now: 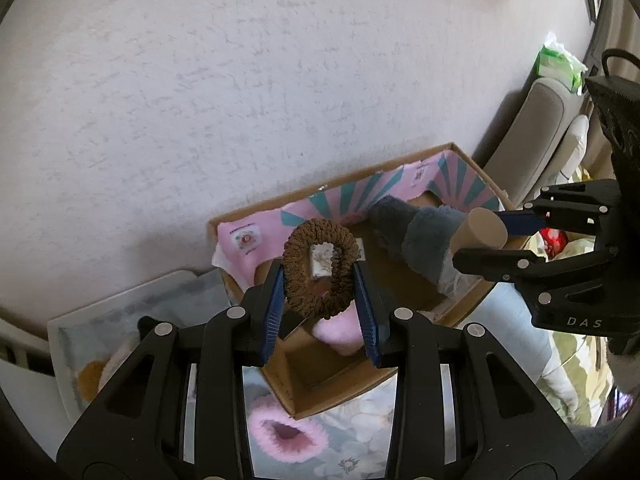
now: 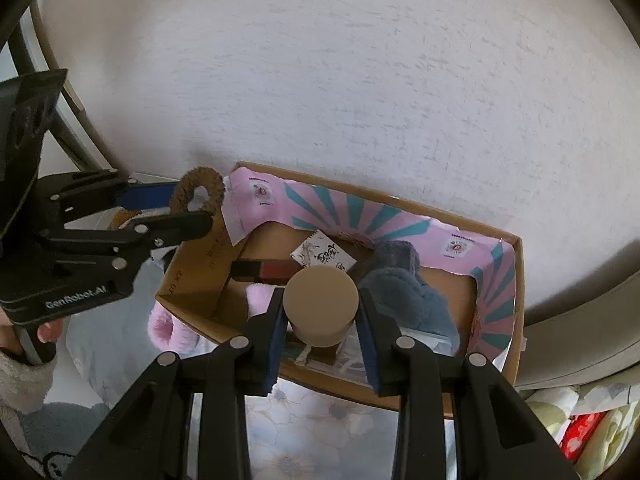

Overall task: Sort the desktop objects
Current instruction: 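Carry the hair tie and wooden lid into the pink box and release both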

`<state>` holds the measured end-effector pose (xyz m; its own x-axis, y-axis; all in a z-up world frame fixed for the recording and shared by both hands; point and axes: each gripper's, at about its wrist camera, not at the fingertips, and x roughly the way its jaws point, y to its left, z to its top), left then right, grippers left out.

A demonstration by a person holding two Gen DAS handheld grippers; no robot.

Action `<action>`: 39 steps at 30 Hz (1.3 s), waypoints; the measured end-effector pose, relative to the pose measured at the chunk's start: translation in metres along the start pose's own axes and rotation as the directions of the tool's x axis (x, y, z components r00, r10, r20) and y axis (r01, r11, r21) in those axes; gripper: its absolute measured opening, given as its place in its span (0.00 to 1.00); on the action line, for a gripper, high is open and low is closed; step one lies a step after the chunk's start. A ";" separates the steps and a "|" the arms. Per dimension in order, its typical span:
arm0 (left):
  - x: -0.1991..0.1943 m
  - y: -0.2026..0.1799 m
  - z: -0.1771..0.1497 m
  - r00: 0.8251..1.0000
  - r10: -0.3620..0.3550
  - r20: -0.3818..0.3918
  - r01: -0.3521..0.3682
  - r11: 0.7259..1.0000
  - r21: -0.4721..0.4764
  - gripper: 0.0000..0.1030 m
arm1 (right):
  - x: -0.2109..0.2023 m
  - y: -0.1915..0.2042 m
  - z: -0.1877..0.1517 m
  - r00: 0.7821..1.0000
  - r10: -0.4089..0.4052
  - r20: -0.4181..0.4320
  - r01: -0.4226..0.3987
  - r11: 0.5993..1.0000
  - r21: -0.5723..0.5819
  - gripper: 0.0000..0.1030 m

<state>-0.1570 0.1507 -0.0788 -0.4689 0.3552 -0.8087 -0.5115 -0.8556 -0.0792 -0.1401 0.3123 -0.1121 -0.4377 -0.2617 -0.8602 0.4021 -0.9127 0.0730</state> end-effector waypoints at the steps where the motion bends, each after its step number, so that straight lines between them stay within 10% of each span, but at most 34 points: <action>1: 0.001 -0.001 0.000 1.000 0.004 -0.004 -0.004 1.000 0.001 0.30 | 0.001 -0.002 0.000 1.000 0.000 -0.004 0.000 1.000 -0.001 0.30; 15: 0.007 -0.005 0.001 0.999 0.017 -0.027 -0.017 1.000 0.015 0.33 | 0.018 0.002 0.005 0.999 0.045 -0.016 -0.045 0.999 -0.020 0.30; 17: 0.006 -0.004 0.001 0.999 0.012 -0.032 -0.012 1.000 0.005 0.47 | 0.022 0.000 0.005 0.999 0.048 -0.025 -0.048 0.999 0.000 0.42; 19: 0.002 0.001 0.002 0.999 0.048 -0.021 -0.049 0.999 -0.016 0.89 | 0.021 -0.003 0.004 0.999 0.049 -0.023 -0.049 0.999 0.023 0.63; 21: -0.006 0.010 0.001 0.997 0.080 0.009 -0.079 0.996 -0.046 1.00 | 0.014 -0.007 0.002 0.999 0.048 0.007 -0.049 0.998 0.044 0.80; 39: -0.111 0.074 -0.018 0.966 0.209 0.149 -0.195 0.975 -0.108 1.00 | -0.046 0.021 -0.011 0.991 -0.085 0.105 0.082 0.996 0.029 0.81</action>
<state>-0.1301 0.0417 -0.0053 -0.6678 0.2203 -0.7110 -0.3300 -0.9438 0.0175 -0.1026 0.3083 -0.0764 -0.5526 -0.2151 -0.8052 0.3414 -0.9398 0.0168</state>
